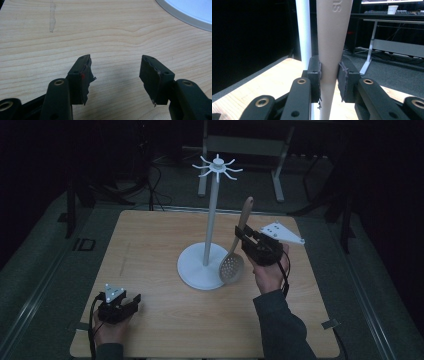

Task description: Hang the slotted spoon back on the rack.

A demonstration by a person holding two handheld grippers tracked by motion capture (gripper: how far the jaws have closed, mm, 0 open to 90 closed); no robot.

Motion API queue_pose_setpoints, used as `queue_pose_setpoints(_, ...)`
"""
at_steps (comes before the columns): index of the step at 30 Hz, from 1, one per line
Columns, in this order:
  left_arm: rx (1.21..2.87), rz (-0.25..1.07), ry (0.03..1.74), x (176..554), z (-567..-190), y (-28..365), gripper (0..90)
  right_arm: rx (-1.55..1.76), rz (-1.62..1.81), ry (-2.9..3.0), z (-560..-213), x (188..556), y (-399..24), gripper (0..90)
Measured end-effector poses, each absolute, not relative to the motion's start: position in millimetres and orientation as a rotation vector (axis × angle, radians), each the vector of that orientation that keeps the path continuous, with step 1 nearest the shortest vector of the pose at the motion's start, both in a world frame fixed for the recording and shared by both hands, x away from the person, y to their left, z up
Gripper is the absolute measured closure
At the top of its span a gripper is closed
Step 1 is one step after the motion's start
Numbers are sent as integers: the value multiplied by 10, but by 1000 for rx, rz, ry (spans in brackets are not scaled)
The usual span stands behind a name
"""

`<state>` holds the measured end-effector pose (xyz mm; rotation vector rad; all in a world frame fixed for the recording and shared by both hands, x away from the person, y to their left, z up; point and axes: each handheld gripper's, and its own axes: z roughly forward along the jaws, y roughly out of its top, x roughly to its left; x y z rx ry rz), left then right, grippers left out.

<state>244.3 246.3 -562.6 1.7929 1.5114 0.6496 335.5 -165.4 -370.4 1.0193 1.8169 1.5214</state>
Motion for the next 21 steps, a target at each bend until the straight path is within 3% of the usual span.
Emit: queue_pose_setpoints(21,1784,654,1514,2440,-5619,2468,431,996,1516,1802,-3539,3405,-1611,737)
